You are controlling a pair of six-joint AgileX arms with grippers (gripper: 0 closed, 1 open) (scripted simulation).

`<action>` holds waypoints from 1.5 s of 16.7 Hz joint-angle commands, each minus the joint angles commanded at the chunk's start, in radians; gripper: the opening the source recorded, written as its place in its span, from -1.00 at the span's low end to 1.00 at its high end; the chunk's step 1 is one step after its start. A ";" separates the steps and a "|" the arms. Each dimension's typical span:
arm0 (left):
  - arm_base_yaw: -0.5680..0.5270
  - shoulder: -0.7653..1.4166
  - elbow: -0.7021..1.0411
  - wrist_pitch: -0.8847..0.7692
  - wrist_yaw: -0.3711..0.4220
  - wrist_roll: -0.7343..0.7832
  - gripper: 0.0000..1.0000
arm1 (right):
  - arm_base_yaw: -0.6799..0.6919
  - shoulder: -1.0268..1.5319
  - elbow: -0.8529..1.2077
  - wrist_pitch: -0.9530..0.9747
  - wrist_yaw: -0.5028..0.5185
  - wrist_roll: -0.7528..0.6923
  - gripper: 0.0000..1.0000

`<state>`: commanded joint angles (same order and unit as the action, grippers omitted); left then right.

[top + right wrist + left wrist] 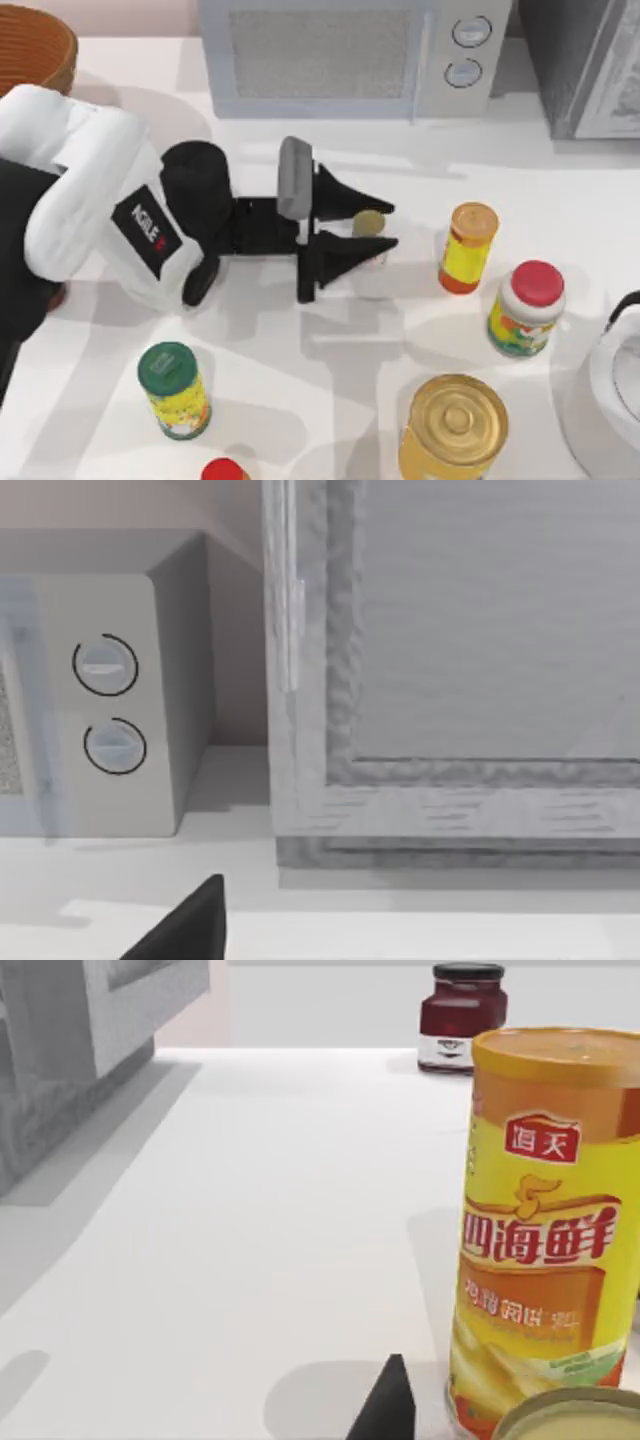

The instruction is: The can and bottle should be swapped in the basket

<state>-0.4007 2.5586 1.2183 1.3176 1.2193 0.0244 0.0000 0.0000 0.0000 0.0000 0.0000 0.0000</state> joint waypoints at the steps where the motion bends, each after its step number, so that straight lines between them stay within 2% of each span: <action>1: 0.000 0.000 0.000 0.000 0.000 0.000 0.51 | 0.000 0.000 0.000 0.000 0.000 0.000 1.00; 4: 0.000 0.000 0.000 0.000 0.000 0.000 0.96 | 0.000 0.000 0.000 0.000 0.000 0.000 1.00; 5: 0.000 0.000 0.000 0.000 0.000 0.000 1.00 | 0.000 0.000 0.000 0.000 0.000 0.000 1.00; 14: 0.004 0.000 0.000 0.000 0.000 0.000 1.00 | 0.000 0.000 0.000 0.000 0.000 0.000 1.00; 16: 0.016 -0.030 -0.016 -0.022 -0.022 0.002 1.00 | 0.000 0.000 0.000 0.000 0.000 0.000 1.00; 20: 0.077 -0.215 -0.116 -0.147 -0.141 0.009 1.00 | 0.000 0.000 0.000 0.000 0.000 0.000 1.00; 25: 0.184 -0.679 -0.345 -0.418 -0.382 0.010 1.00 | 0.000 0.000 0.000 0.000 0.000 0.000 1.00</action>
<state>-0.2170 1.8795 0.8734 0.8994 0.8374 0.0340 0.0000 0.0000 0.0000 0.0000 0.0000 0.0000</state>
